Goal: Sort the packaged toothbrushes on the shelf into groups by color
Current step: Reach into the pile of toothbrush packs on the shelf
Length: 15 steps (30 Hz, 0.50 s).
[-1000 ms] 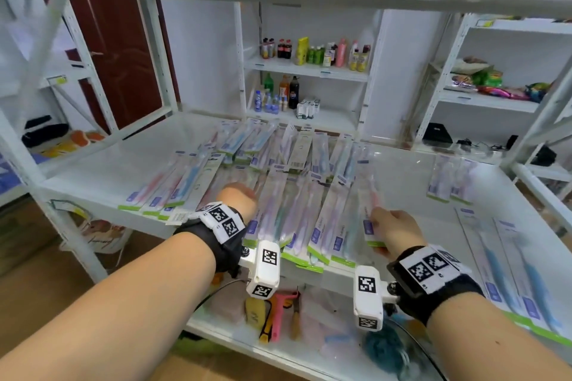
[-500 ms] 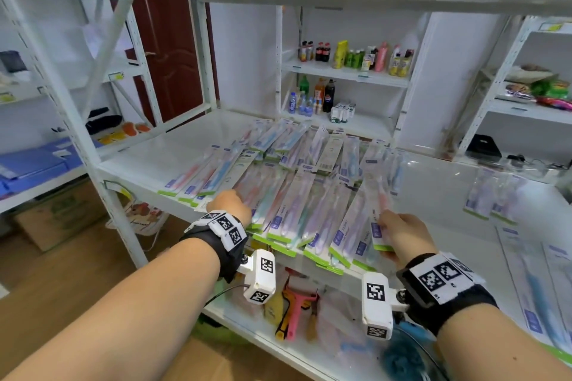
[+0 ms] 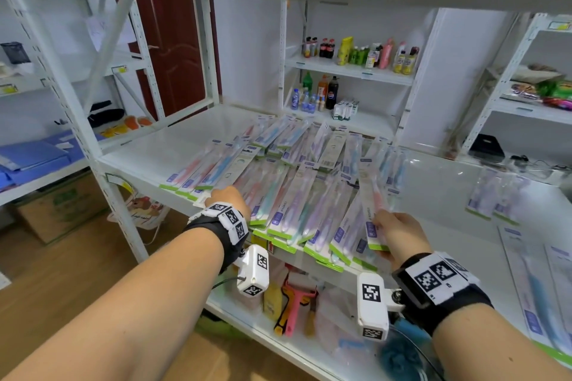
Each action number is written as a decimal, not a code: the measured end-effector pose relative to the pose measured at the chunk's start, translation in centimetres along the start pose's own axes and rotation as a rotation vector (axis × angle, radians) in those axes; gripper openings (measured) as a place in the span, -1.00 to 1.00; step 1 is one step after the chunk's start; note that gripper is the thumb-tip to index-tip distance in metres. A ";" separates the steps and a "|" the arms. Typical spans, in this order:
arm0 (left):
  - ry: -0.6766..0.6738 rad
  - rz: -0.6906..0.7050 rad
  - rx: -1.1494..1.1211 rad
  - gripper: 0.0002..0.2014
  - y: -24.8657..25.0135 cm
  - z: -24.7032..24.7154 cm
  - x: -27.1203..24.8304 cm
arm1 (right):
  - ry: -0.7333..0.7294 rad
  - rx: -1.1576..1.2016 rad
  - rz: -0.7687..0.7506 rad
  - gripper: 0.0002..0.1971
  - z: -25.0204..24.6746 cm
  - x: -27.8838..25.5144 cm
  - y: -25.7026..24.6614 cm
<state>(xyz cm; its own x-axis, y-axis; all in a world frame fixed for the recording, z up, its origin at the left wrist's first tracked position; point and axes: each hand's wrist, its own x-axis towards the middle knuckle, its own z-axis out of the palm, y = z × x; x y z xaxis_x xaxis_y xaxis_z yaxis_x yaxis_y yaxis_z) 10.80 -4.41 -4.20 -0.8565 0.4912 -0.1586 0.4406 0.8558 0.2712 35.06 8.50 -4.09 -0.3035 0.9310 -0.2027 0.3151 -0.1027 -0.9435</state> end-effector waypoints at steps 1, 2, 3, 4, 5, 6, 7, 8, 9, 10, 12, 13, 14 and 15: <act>-0.004 0.000 -0.029 -0.78 -0.1 -0.2 0.1 | -0.001 0.001 -0.002 -0.79 0.0 0.1 0.0; -0.010 -0.002 -0.058 -0.79 -0.3 -0.5 0.2 | -0.002 0.004 -0.004 -0.81 0.1 0.1 0.0; -0.019 -0.013 -0.108 -0.74 -0.4 -0.6 0.3 | -0.004 0.005 -0.008 -0.83 0.1 0.1 -0.1; -0.041 -0.025 -0.172 -0.68 -0.5 -0.8 0.5 | -0.006 0.003 -0.014 -0.84 0.2 0.2 -0.1; -0.058 -0.032 -0.251 -0.66 -0.6 -0.9 0.4 | -0.008 0.001 -0.018 -0.84 0.3 0.3 -0.2; -0.060 -0.028 -0.333 -0.70 -0.6 -1.0 0.4 | -0.011 0.002 -0.022 -0.83 0.5 0.3 -0.3; -0.052 -0.017 -0.403 -0.78 -0.5 -1.2 0.2 | -0.016 0.004 -0.028 -0.83 0.7 0.4 -0.4; -0.032 -0.002 -0.469 -0.75 -0.5 -1.2 0.2 | -0.019 0.008 -0.038 -0.83 0.9 0.5 -0.5; -0.016 0.011 -0.527 -0.64 -0.5 -1.2 0.0 | -0.019 0.018 -0.046 -0.84 1.3 0.6 -0.6; -0.008 0.018 -0.590 -0.58 -0.5 -1.1 -0.1 | -0.018 0.028 -0.056 -0.84 1.7 0.7 -0.8; -0.028 0.015 -0.756 -0.58 -0.7 -1.2 -0.5 | -0.024 0.044 -0.078 -0.83 2.8 0.8 -1.2; -0.044 -0.008 -0.843 -0.62 -1.0 -1.3 -0.6 | -0.031 0.047 -0.086 -0.83 3.5 0.8 -1.5; -0.052 -0.028 -0.907 -0.69 -1.5 -1.5 -0.6 | -0.038 0.047 -0.090 -0.82 4.2 0.8 -1.9; -0.060 -0.046 -0.955 -0.77 -2.0 -1.8 -0.6 | -0.042 0.048 -0.092 -0.82 5.1 0.7 -2.4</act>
<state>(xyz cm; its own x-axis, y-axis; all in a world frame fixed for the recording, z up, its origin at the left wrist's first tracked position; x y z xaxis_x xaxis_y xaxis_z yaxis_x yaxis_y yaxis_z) 9.93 -6.72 -2.91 -0.8408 0.4902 -0.2296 -0.0212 0.3941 0.9188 29.54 7.60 -3.30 -0.3670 0.9219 -0.1242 0.2410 -0.0347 -0.9699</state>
